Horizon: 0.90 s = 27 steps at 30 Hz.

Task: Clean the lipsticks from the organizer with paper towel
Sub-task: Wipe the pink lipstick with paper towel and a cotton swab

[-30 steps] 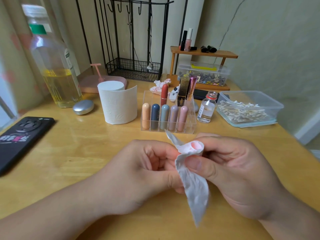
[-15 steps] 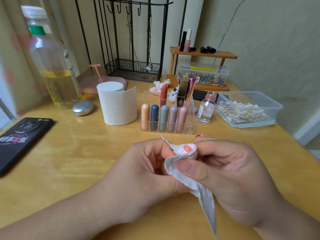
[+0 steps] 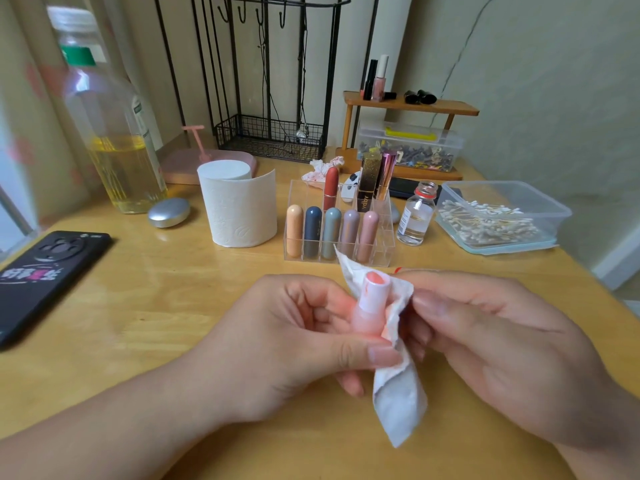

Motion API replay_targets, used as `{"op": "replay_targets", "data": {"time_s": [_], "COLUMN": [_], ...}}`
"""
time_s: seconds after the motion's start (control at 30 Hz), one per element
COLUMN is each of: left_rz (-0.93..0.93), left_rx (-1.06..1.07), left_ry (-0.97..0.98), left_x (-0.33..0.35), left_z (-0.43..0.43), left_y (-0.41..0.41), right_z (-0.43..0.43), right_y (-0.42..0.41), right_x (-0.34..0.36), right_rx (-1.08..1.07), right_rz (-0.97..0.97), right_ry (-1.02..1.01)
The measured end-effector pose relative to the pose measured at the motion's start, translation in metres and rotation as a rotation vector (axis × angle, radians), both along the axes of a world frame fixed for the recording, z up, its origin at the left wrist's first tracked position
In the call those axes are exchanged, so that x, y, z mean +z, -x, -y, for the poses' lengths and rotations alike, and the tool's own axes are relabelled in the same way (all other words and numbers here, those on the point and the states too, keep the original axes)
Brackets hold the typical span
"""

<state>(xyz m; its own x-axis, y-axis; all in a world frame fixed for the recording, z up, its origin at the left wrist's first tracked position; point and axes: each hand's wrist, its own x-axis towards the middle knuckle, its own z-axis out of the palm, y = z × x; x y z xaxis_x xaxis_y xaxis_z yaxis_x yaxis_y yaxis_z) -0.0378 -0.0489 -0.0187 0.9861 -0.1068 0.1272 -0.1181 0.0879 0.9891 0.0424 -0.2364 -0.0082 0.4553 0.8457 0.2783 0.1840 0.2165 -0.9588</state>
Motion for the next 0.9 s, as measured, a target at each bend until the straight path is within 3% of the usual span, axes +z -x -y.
{"op": "replay_targets", "data": {"time_s": [0.27, 0.4, 0.6, 0.83, 0.9], "left_rz": [-0.022, -0.022, -0.18, -0.058, -0.073], "left_rx": [-0.053, -0.153, -0.422, -0.041, -0.074], "left_ry": [-0.105, -0.13, 0.149, 0.017, 0.03], "left_x": [0.0, 0.001, -0.006, -0.015, -0.016], "left_z": [-0.001, -0.002, -0.012, 0.0, -0.002], "left_y": [0.004, 0.002, -0.001, -0.001, -0.002], "right_z": [-0.009, -0.011, -0.009, -0.009, -0.01], "right_y": [0.002, 0.0, -0.003, 0.002, 0.003], "right_x": [-0.004, -0.01, -0.006, -0.008, -0.009], "right_rx": [0.126, 0.088, 0.046, -0.103, -0.117], "right_rz": [-0.224, -0.216, -0.202, -0.1, -0.074], "right_ry": [-0.042, -0.003, -0.033, -0.021, -0.006]}}
